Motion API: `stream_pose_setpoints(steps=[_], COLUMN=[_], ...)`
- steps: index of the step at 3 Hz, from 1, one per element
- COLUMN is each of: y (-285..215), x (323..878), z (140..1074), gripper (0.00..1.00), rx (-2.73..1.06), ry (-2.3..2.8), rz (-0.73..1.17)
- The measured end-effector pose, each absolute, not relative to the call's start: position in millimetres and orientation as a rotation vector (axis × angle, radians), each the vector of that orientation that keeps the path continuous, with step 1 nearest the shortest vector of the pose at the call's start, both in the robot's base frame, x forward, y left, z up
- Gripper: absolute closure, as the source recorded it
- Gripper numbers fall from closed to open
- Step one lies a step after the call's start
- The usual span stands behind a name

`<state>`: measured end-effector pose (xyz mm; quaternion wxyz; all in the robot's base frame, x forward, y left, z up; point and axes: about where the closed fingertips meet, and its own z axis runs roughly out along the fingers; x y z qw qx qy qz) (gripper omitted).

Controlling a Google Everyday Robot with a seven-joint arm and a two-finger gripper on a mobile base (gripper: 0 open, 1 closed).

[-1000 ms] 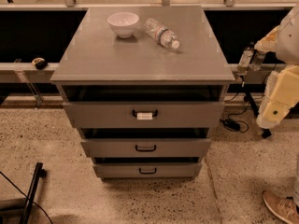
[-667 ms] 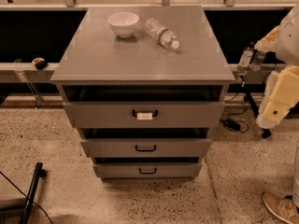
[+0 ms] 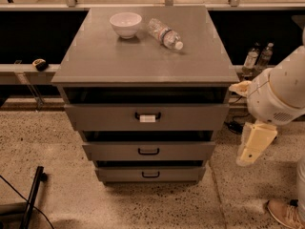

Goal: Open bottom drawer

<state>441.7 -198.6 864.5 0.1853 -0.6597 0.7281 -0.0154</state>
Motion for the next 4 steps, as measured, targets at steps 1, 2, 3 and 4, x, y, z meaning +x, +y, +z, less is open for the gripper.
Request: stream_pose_setpoints(steps=[1,2,3,4], y=[-198,-202,-205,-203], x=[447,450,452,452], z=[867,832,735,685], gripper=[0.00,0.00,0.00,0.00], rx=[-1.839,-1.824,-1.819,-1.854], ry=[2.043,2.026,1.886,1.756], rz=[-0.067,0.073,0.243,0.258])
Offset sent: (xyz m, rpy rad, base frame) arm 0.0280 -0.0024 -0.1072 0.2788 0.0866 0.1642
